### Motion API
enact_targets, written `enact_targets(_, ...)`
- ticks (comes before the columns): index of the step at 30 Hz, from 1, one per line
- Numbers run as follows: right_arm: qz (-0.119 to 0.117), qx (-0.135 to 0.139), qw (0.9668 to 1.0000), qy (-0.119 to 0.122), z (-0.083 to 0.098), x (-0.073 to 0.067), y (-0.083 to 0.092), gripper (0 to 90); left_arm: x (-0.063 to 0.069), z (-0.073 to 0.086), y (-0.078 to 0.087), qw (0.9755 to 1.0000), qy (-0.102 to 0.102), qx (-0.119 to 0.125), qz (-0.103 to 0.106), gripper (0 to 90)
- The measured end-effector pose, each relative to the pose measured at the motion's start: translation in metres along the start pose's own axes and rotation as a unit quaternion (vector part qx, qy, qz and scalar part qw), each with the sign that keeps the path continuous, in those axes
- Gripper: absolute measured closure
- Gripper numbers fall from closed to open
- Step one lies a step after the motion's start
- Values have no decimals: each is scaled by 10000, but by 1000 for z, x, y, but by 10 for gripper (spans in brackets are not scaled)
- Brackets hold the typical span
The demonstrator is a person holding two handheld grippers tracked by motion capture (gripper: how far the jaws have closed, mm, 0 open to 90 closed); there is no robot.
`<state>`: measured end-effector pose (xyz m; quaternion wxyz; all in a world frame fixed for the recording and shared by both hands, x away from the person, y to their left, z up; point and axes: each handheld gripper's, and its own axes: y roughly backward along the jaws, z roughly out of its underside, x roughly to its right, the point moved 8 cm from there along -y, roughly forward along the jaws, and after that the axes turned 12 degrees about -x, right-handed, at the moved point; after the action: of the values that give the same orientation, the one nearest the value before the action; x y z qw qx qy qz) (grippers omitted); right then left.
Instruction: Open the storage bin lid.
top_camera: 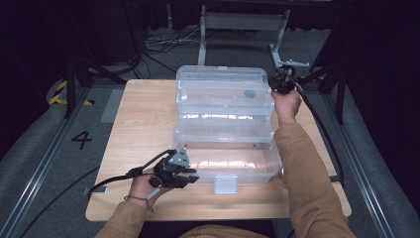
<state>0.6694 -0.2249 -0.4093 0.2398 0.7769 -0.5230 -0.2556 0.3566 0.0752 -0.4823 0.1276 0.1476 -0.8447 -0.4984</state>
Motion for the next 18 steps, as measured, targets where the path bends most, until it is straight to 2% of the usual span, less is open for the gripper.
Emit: enact_targets(18,-32,-136,9998,-145,5,2,-9,842,0,0,0,10000,8,1,4,723)
